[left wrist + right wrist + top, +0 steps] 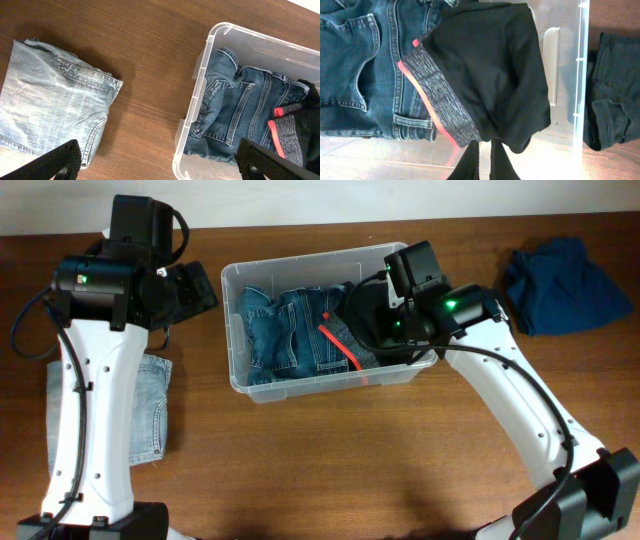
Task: Pack container
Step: 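Press the garment flat in the bin with the right gripper, then raise the right gripper out of the bin and move right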
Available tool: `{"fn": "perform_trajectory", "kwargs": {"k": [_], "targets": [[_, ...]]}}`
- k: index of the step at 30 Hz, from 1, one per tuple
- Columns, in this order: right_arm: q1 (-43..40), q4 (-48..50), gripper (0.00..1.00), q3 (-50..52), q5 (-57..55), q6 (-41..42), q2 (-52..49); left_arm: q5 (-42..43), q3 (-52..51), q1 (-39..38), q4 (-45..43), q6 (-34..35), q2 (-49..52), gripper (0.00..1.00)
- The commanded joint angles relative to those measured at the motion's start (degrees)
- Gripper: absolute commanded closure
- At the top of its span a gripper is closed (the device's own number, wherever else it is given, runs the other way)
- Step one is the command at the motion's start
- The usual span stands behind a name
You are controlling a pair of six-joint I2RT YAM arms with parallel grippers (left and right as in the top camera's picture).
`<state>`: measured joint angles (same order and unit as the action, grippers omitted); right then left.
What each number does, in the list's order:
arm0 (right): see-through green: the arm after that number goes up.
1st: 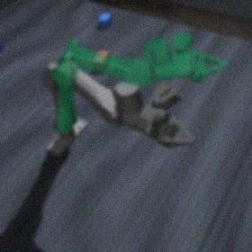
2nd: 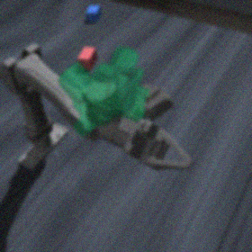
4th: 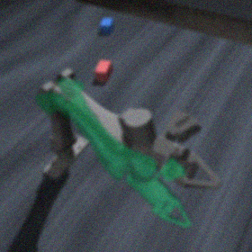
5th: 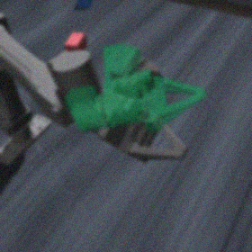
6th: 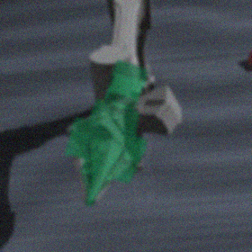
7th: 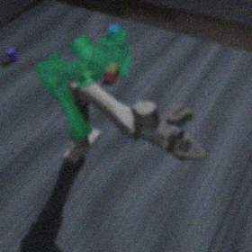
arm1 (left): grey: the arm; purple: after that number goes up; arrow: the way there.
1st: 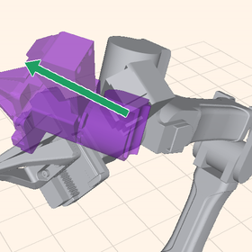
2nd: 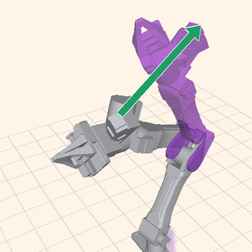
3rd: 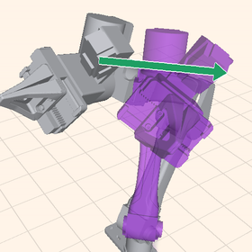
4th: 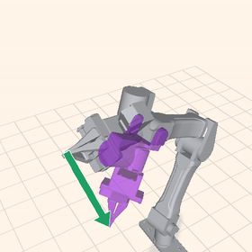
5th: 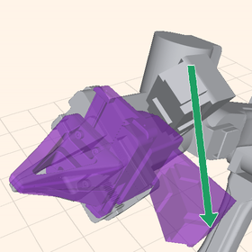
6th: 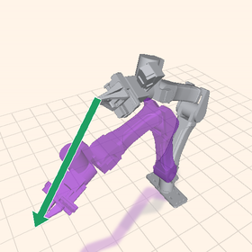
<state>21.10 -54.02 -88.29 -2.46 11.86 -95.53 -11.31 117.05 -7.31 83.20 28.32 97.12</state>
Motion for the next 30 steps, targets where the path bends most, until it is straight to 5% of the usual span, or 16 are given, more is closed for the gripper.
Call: {"fn": "perform_trajectory", "kwargs": {"k": [1,12,19,24,30], "targets": [[0.22,2.36,0.96,-0.02,0.31,0.42,-1.2,-0.04,-0.11,0.24,0.02,-0.57,0.24,0.01],[0.22,15.63,0.96,-0.02,0.33,-4.13,-10.27,-0.04,-0.11,0.24,0.02,-0.57,0.24,0.01],[-1.38,25.27,0.96,-0.02,-0.31,-4.04,-26.73,-0.04,-0.11,0.24,0.02,-0.57,0.24,0.01],[-3.34,24.94,0.96,-0.02,0.35,-4.09,-34.12,-0.04,-0.11,0.24,0.02,-0.57,0.26,0.01],[-4.37,20.22,0.96,-1.07,0.35,-4.79,-30.08,-0.04,-0.11,0.24,0.02,-0.55,0.24,0.01]]}}
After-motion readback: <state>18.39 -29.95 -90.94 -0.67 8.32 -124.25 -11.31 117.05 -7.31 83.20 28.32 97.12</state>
